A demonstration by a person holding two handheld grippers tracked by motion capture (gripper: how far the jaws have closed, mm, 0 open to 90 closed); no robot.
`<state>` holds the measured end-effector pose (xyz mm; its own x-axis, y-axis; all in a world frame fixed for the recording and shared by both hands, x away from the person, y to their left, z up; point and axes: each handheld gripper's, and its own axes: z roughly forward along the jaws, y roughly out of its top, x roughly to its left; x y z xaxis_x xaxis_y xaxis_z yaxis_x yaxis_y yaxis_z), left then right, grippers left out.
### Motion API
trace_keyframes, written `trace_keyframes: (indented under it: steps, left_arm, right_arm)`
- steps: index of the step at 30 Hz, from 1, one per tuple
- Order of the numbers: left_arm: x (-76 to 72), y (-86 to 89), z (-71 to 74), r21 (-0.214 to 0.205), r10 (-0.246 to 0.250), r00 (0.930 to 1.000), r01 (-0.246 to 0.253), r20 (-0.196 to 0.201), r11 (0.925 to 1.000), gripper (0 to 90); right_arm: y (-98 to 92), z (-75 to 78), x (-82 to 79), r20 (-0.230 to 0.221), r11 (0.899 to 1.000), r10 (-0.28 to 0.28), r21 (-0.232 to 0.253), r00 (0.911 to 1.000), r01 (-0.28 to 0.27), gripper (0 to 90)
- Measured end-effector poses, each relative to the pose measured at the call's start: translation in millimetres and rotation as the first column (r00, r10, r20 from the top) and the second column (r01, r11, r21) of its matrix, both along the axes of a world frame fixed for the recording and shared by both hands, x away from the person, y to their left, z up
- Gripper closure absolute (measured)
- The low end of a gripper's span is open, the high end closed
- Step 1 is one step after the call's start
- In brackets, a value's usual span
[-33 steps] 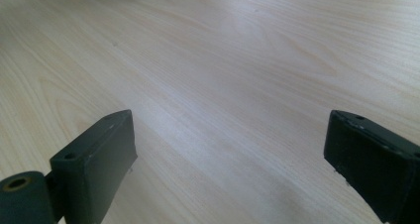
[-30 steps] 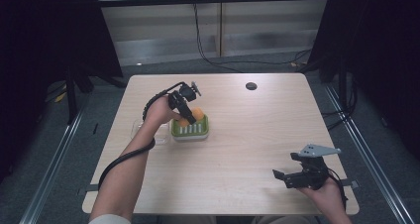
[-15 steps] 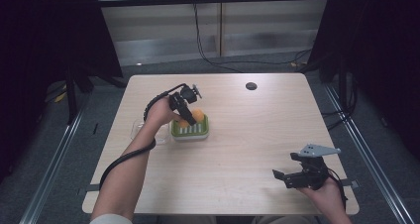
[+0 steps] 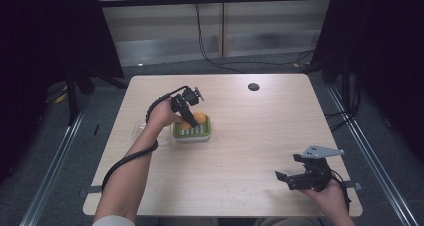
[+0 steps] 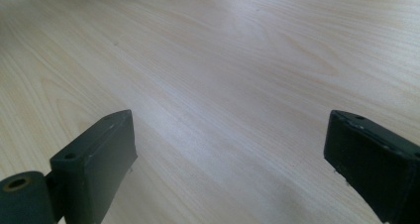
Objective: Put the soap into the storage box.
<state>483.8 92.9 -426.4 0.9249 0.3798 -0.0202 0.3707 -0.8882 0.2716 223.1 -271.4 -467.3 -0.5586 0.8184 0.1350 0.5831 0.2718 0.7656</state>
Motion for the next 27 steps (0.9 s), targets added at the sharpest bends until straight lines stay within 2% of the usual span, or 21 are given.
trace_keyframes:
  steps: [1,4,5,6,7,8,9,10,11,12,13,15,17,18,20,21,22,23,25,27]
  left_arm:
    - [0.8,0.3,-0.1,0.005,-0.006,0.9999,0.006,-0.013,1.0,49.8]
    - [1.6,0.7,-1.6,0.009,-0.014,0.9999,0.015,-0.005,0.9999,49.8]
    - [0.5,0.6,-3.9,-0.005,0.004,1.0,-0.004,0.003,1.0,49.8]
    - [1.7,1.0,-3.1,0.006,-0.004,0.9999,0.005,-0.014,1.0,49.8]
    - [1.5,1.0,-3.9,0.003,0.005,0.9999,-0.005,-0.011,1.0,49.8]
    - [3.2,1.5,-3.3,0.021,-0.022,0.9997,0.022,-0.014,0.9995,49.8]
    - [0.9,0.8,-5.6,0.004,0.0,1.0,0.0,0.002,1.0,49.8]
    - [1.5,0.8,-5.0,0.007,-0.004,0.9999,0.004,-0.011,1.0,49.8]
    - [1.3,0.6,-6.2,0.005,-0.004,1.0,0.004,-0.003,1.0,49.8]
    - [1.4,0.4,-6.4,0.002,-0.009,0.9997,0.009,-0.021,1.0,49.8]
    - [0.4,-0.1,-8.1,-0.002,-0.004,1.0,0.004,-0.001,1.0,49.8]
    - [2.2,-0.1,-7.9,0.016,-0.024,0.9996,0.024,-0.015,0.9996,49.8]
    - [2.0,-0.3,-9.1,0.011,-0.012,0.9998,0.013,-0.016,0.9999,49.8]
    - [3.0,0.0,-8.9,0.022,-0.029,0.9995,0.03,-0.015,0.9993,49.8]
    - [2.8,0.2,-10.3,0.013,-0.02,0.9997,0.02,-0.015,0.9997,49.7]
    - [1.9,0.1,-11.8,0.01,-0.013,0.9999,0.013,0.006,0.9999,49.7]
    - [1.7,0.0,-12.3,0.007,-0.004,1.0,0.004,0.002,1.0,49.7]
    - [4.1,0.7,-10.9,0.03,-0.033,0.9993,0.034,-0.017,0.999,49.7]
    - [3.2,0.8,-13.3,0.014,-0.016,0.9998,0.016,-0.011,0.9998,49.7]
    - [3.8,0.8,-14.0,0.021,-0.022,0.9996,0.022,-0.016,0.9995,49.7]
  right_arm:
    - [-0.1,0.0,0.0,0.0,1.0,0.0,0.0,1.0,0.0,5.8]
    - [-0.5,-0.3,0.1,0.001,1.0,0.0,0.002,1.0,0.0,5.7]
    - [-0.6,-0.4,0.2,0.001,1.0,-0.003,0.001,1.0,0.003,5.7]
    - [-0.7,-0.4,0.2,0.001,1.0,-0.003,0.0,1.0,0.003,5.7]
    - [-0.6,-0.3,0.1,-0.001,1.0,-0.005,0.002,1.0,0.005,5.7]
    - [-0.6,-0.1,0.0,-0.001,1.0,-0.006,0.003,1.0,0.006,5.7]
    - [-0.4,0.1,-0.1,0.001,1.0,-0.004,0.002,1.0,0.004,5.8]
    - [-0.4,0.0,0.0,0.002,1.0,0.0,0.0,1.0,0.0,5.7]
    - [-0.3,0.0,-0.2,0.0,1.0,-0.001,-0.001,1.0,0.001,5.8]
    - [-0.3,-0.3,-0.1,0.001,1.0,-0.001,-0.002,1.0,0.001,5.7]
    - [-0.2,-0.6,0.1,0.0,1.0,-0.002,-0.002,1.0,0.002,5.7]
    - [-0.1,-0.8,0.0,-0.002,1.0,-0.002,-0.001,1.0,0.002,5.7]
    - [0.0,-0.3,-0.1,0.0,1.0,-0.001,-0.003,1.0,0.001,5.7]
    - [0.0,-0.1,-0.2,0.001,1.0,-0.001,-0.003,1.0,0.001,5.8]
    - [-0.2,-0.2,0.0,0.002,1.0,-0.001,-0.003,1.0,0.001,5.8]
    - [-0.4,-0.4,0.1,0.0,1.0,-0.001,-0.002,1.0,0.001,5.8]
    - [-0.3,-0.6,0.0,-0.001,1.0,-0.003,-0.002,1.0,0.003,5.8]
    - [-0.2,-0.7,0.0,-0.001,1.0,-0.003,-0.002,1.0,0.003,5.7]
    - [-0.1,-0.5,0.0,0.0,1.0,-0.002,-0.002,1.0,0.002,5.7]
    - [0.1,-0.5,0.2,0.002,1.0,0.0,-0.002,1.0,0.0,5.8]
